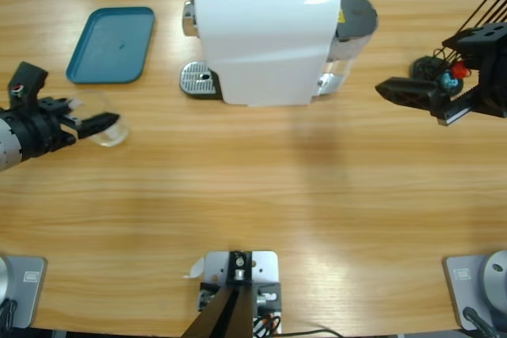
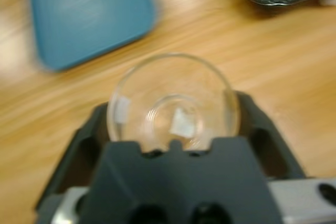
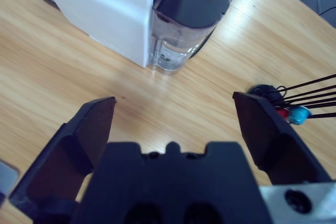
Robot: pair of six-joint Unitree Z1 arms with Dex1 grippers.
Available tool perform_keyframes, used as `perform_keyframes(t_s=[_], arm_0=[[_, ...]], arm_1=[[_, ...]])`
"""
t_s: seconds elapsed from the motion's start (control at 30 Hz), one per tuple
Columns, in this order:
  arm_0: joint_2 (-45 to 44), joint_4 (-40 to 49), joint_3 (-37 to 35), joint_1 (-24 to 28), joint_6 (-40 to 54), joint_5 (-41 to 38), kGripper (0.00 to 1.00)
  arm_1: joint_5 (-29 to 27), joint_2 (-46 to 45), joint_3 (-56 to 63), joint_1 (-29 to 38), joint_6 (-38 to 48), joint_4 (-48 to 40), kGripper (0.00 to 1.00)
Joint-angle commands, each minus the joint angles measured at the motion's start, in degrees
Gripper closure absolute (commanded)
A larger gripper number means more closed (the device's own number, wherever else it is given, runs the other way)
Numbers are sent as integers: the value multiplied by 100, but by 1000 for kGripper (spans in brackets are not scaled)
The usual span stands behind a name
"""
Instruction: Pour coffee
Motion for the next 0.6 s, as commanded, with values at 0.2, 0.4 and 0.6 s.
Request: perform_keyframes(t_s=[0.2, 0.4, 0.6], arm_0=[[69, 1019, -1701, 2090, 3958, -4530, 1000], [1262, 2447, -3247, 2558, 4764, -5579, 1000], [1577, 3218, -3791, 2614, 5104, -4945, 1000]], arm_1=[[845, -1353, 832, 66, -789, 383, 0], [759, -1574, 869, 66, -865, 578, 4], [705, -1478, 867, 66, -865, 575, 4]])
